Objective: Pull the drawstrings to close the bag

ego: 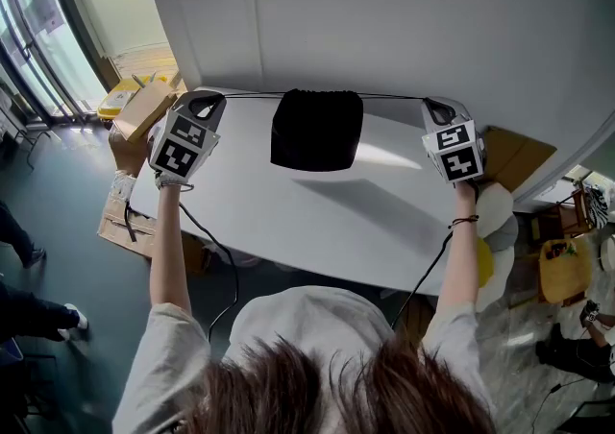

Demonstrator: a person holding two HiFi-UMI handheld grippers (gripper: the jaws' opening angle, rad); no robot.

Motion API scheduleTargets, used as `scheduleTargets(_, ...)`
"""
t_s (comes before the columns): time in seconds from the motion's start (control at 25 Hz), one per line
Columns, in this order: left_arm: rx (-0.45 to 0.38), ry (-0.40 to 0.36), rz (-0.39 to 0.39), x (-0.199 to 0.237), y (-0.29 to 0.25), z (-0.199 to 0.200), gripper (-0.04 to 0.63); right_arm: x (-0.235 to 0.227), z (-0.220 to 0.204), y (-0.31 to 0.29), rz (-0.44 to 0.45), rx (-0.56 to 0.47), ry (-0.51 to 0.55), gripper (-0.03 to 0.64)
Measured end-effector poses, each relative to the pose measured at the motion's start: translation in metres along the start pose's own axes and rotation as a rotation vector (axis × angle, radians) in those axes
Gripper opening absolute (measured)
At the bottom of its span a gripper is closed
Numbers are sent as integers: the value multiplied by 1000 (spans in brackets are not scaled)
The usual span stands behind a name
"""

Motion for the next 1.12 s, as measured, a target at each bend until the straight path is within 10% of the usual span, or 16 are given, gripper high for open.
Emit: scheduleTargets(1.12, 19, 19, 37, 7, -5, -6, 2, -13, -2, -5, -5, -10, -13, 11)
Point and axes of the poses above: the fingertips, and each gripper's own axes: y backward along the fingers, x to its left, z out of its top, the point moved 4 cm from there along y, backward along the fingers
